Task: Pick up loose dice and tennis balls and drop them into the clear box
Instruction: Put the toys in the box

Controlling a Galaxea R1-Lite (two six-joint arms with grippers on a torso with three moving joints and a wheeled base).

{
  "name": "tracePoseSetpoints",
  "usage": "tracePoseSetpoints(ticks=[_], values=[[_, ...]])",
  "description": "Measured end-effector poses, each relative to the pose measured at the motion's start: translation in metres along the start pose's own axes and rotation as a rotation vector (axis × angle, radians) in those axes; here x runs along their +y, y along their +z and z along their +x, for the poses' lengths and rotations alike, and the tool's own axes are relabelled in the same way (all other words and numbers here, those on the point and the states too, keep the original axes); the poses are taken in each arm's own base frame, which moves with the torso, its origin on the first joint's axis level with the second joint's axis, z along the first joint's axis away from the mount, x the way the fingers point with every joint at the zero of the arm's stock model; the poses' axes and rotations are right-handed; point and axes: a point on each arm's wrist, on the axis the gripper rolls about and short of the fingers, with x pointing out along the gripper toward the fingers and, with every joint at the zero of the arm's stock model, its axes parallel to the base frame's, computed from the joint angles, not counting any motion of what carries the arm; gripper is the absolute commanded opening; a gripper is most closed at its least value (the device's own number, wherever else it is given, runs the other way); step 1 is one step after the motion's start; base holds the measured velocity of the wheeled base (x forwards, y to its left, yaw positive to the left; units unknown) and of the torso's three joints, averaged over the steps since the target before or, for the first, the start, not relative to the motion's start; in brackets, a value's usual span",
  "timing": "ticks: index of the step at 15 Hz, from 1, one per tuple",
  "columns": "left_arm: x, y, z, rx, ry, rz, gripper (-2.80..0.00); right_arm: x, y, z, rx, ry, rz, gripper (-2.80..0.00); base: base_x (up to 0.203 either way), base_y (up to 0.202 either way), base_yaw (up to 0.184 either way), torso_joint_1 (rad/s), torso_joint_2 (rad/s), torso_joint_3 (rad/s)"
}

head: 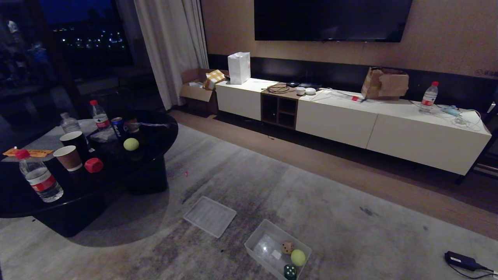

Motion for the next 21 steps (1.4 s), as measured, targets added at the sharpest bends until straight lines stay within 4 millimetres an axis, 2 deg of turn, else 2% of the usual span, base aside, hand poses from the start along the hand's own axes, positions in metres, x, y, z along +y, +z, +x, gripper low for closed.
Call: tracePoseSetpoints(ticks=[21], values=[[0.0000,0.0000,0.0000,0.000,0.000,-0.001,-2.80,0.0000,0.0000,0.0000,0.000,0.000,0.002,-2.80,0.000,0.000,0.000,0.002,0.00,-0.183]])
